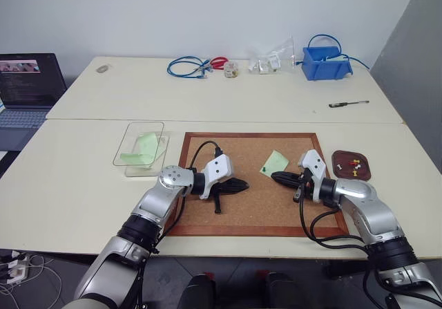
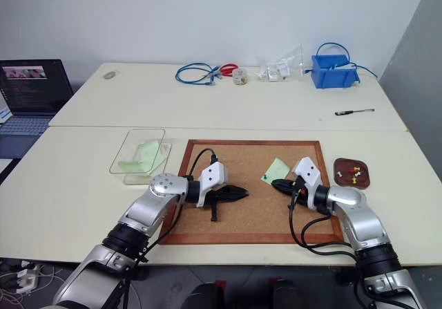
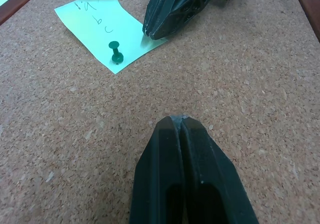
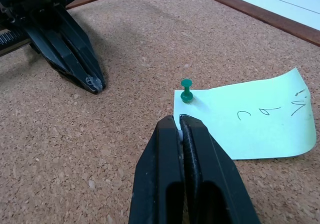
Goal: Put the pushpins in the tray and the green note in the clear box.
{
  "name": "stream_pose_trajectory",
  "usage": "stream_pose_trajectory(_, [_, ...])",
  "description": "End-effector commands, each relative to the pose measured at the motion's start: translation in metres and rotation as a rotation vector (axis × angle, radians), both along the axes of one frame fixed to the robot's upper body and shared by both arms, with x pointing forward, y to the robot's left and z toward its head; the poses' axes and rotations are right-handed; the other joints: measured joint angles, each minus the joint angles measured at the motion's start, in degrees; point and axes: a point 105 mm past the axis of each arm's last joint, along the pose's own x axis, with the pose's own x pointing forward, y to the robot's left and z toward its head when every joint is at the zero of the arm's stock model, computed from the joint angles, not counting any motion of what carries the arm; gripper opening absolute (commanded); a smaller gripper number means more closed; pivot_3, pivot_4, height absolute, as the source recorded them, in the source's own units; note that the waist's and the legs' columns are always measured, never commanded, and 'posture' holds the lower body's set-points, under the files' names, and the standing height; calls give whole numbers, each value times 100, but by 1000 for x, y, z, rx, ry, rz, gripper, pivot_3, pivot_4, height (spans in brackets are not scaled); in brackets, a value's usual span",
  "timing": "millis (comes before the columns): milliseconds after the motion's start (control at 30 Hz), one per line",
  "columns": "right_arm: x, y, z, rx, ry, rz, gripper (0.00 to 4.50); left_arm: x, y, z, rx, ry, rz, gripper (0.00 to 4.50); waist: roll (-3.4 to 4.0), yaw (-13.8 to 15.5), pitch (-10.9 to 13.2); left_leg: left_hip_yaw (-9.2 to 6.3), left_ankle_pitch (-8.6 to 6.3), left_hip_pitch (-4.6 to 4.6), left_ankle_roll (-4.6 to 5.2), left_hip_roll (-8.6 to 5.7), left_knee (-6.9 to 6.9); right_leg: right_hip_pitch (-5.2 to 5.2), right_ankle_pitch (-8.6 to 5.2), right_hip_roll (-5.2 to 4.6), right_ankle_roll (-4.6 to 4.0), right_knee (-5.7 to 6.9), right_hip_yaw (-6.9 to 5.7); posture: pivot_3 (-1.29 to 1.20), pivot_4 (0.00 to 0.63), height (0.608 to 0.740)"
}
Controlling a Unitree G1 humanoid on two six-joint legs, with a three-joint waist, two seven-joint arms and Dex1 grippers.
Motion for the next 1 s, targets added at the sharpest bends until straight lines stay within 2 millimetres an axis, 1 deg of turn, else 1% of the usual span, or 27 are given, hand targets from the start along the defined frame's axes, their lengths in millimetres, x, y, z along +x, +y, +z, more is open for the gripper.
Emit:
stream_pose_trajectory(33, [3,-5,59,87,-171,-24,55,-1,16,-32,123,73,61,0,2,1,4,0,0,0,0,0,0,0,0,0,0,0,0,0,150,740])
stream_pose_trajectory(67, [2,-5,72,105,-201,-26,55,-1,17,-33,124,74,61,0,6,0,9,0,0,-2,0,0,0,-2,0,-1,0,0,0,0,150,740])
stream_pose_trajectory(100, [0,-4,79,114,-216,-26,55,-2,17,-33,125,74,61,0,8,2,8,1,0,-8,0,-1,1,-7,1,-1,-1,1,2,0,150,740])
stream_pose_trajectory(200, [-4,-4,95,142,-225,-37,55,-2,18,-33,128,76,61,0,4,3,6,-2,0,-6,0,-1,0,-6,0,-2,1,1,0,0,150,740])
stream_pose_trajectory(333, [-5,-6,106,155,-234,-63,55,-4,20,-34,134,81,54,0,2,2,6,-4,0,-4,0,0,-3,-1,-1,-1,1,-2,-4,0,150,740])
stream_pose_trajectory(433, [-1,-17,108,144,-241,-131,55,-3,19,-34,136,81,51,0,2,2,6,-3,0,-4,0,0,-3,-2,-1,-1,1,-3,-2,0,150,740])
stream_pose_trajectory(500, [6,-32,105,112,-242,-212,55,-2,18,-34,135,80,49,0,2,3,6,-3,0,-4,0,0,-3,-3,-1,-2,1,-3,-3,0,150,740])
stream_pose_trajectory(600, [23,-81,92,45,-244,-477,55,-2,17,-33,134,78,44,0,1,3,5,-2,0,-4,0,0,-3,-3,-1,-2,1,-3,-2,0,150,740])
stream_pose_trajectory(633, [25,-97,86,53,-223,-551,55,-2,17,-33,135,77,43,0,-1,4,6,-2,0,-4,0,0,-3,-2,-1,-2,2,-3,-3,0,150,740])
stream_pose_trajectory(700, [25,-114,79,68,-194,-628,55,-2,17,-33,137,76,42,0,-5,14,6,-2,0,-4,0,-1,-3,-2,-1,-2,1,-4,-2,0,150,740])
stream_pose_trajectory(733, [25,-125,72,67,-176,-682,55,-2,17,-33,138,75,40,0,-3,12,6,-1,0,-6,0,-1,-3,-2,1,-2,-3,-5,-2,0,150,740])
stream_pose_trajectory(800, [24,-142,62,45,-159,-763,55,-2,17,-34,141,74,37,0,-1,10,6,4,0,-4,0,-1,-9,-5,3,-2,-6,-5,3,0,150,740])
stream_pose_trajectory(833, [23,-149,58,35,-154,-801,55,-2,17,-34,141,74,35,0,0,9,6,4,0,-4,0,-1,-9,-5,3,-2,-6,-4,2,0,150,740])
stream_pose_trajectory(900, [22,-157,56,37,-146,-846,55,-3,17,-34,143,74,33,0,2,7,5,5,0,-1,0,-1,-10,-4,3,-2,-6,-3,4,0,150,740])
stream_pose_trajectory(1000, [22,-160,54,47,-137,-866,55,-3,16,-35,144,75,29,0,2,4,5,5,0,-2,0,-1,-10,-4,-2,-2,2,-3,4,0,150,740])
